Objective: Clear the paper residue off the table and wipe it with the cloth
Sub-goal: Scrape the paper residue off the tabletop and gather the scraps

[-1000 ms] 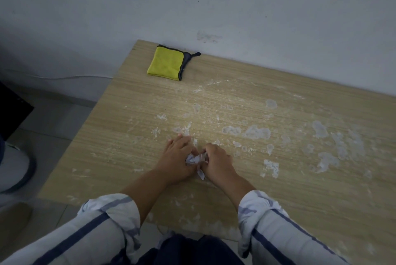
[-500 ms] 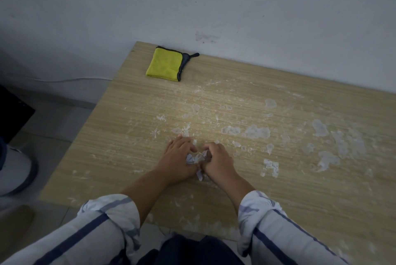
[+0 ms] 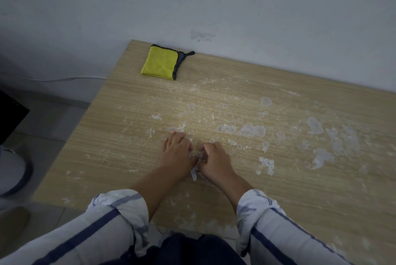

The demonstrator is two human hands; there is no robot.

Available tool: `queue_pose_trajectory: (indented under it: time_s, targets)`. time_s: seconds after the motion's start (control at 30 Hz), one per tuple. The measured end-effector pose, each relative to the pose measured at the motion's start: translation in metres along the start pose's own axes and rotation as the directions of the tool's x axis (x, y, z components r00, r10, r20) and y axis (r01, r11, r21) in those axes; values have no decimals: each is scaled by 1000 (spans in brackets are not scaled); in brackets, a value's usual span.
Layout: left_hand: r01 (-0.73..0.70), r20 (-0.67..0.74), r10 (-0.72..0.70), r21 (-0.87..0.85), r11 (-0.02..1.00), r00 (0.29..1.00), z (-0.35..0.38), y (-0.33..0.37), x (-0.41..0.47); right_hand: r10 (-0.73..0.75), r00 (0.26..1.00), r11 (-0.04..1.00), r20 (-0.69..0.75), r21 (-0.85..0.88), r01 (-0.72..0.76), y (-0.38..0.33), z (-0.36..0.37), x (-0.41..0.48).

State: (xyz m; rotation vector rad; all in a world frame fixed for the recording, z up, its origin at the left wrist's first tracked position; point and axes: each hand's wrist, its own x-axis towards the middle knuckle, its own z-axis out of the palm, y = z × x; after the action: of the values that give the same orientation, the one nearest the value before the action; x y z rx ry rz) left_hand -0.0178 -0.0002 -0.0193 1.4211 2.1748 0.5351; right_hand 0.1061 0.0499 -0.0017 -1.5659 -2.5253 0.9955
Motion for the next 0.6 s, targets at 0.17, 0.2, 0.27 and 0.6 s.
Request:
queue_pose_trajectory:
  time_s: [0.17,0.2,0.27,0.6]
  targets:
    - [-2,7,2,6,1000,1000,0,2,-1,-64,994,998,-94,-15,63,1,-1,-7]
    - [-3,7,3,7,1000,1000,0,2,-1,-54,991,998,-125,8,56,1,-3,-8]
    - [-6,3,6,12,1000,1000,0,2,0,-34,989,997,-142,59,43,2,-7,-6]
    - [-27,-3,27,15,1000,1000,2,-3,0,-59,998,994,-23,87,61,3,1,-6]
